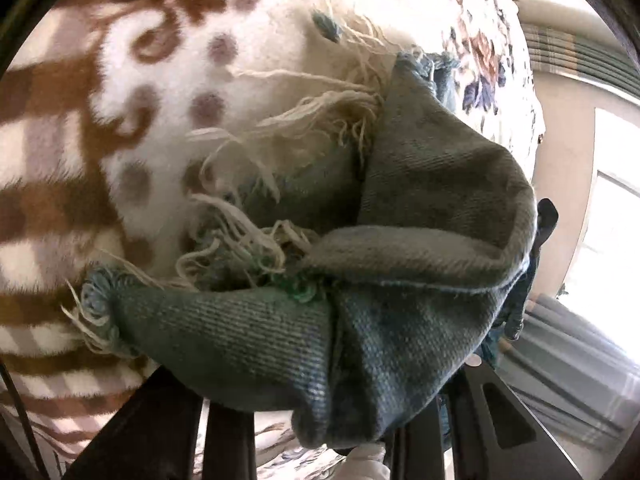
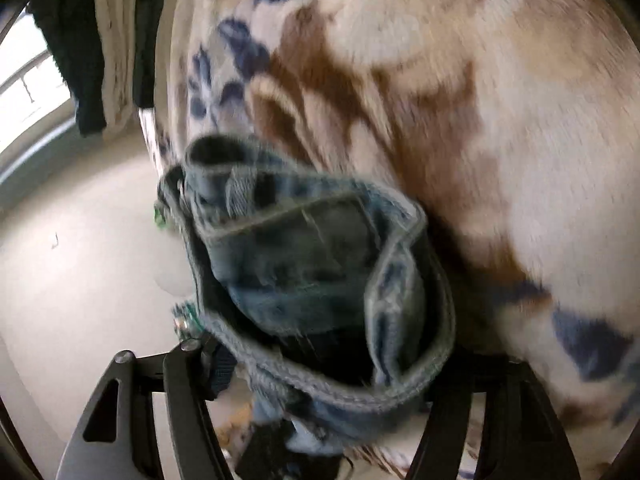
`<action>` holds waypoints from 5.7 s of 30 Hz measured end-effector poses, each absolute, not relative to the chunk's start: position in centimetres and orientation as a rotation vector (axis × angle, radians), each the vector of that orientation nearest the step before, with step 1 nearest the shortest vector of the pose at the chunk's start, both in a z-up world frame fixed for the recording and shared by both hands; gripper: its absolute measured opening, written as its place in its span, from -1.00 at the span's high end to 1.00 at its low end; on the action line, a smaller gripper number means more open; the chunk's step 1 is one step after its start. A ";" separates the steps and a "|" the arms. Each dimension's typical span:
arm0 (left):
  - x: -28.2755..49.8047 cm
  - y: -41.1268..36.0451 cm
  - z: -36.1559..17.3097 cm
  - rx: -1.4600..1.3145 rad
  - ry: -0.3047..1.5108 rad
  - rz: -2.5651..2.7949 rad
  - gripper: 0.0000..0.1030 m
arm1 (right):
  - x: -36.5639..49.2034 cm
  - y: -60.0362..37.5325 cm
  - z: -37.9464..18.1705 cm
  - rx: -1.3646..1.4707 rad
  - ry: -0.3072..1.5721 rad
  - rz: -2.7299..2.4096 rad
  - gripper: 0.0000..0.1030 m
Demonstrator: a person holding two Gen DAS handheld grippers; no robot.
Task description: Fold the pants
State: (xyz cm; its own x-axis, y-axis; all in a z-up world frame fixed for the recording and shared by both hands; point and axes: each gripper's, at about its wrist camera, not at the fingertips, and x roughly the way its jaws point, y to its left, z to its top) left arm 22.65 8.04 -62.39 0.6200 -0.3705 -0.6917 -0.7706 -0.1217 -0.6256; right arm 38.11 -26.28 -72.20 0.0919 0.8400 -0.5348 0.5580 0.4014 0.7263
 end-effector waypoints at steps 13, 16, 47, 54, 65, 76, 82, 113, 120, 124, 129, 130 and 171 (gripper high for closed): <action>31.2 12.0 -52.7 -1.547 1.117 0.275 0.63 | 36.3 -25.8 -60.8 1.260 1.455 0.222 0.56; 35.4 12.5 -49.6 -1.489 1.174 0.179 0.63 | 36.8 -26.1 -56.8 1.283 1.404 0.194 0.57; 80.5 9.4 -52.2 -1.107 1.215 -0.220 0.63 | 71.3 -29.2 -53.7 1.344 0.895 0.157 0.58; 78.0 9.6 -51.3 -1.036 1.253 -0.252 0.40 | 71.2 -29.2 -54.7 1.345 0.964 0.164 0.14; 71.5 4.7 -37.5 -0.151 1.040 0.000 -0.75 | 66.5 -26.3 -39.3 0.369 1.077 -0.201 -0.85; 60.8 1.6 -26.8 0.041 0.996 -0.020 -0.75 | 53.4 -22.2 -24.4 0.118 1.037 -0.306 -0.85; 53.7 1.6 -20.5 0.036 0.932 -0.023 -0.75 | 45.2 -20.4 -15.5 0.081 0.935 -0.288 -0.85; 20.6 4.1 1.0 0.028 0.687 0.017 -0.75 | 4.6 -13.6 15.2 0.037 0.669 -0.076 -0.85; 20.1 4.3 0.5 0.037 0.724 0.001 -0.79 | 3.0 -12.7 15.7 0.037 0.707 -0.065 -0.85; 21.7 4.3 0.0 0.037 0.762 0.001 -0.92 | 4.4 -13.4 15.7 0.047 0.715 -0.094 -0.86; 22.9 4.4 0.7 0.050 0.710 0.025 -0.93 | 6.6 -14.1 16.4 0.048 0.696 -0.140 -0.86; 23.0 4.5 0.7 0.053 0.705 0.032 -0.93 | 7.1 -14.2 16.5 0.046 0.689 -0.148 -0.86; 26.2 3.8 -0.3 0.062 0.680 0.046 -0.94 | 12.1 -13.8 13.1 0.006 0.686 -0.171 -0.87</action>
State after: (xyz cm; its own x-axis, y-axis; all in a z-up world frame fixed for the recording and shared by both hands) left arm 26.21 3.77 -0.30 0.7767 0.0627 -0.6267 -0.0223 0.9971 0.0721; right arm 12.12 -13.82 13.08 0.7601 -0.1553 -0.6310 0.1593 0.9859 -0.0507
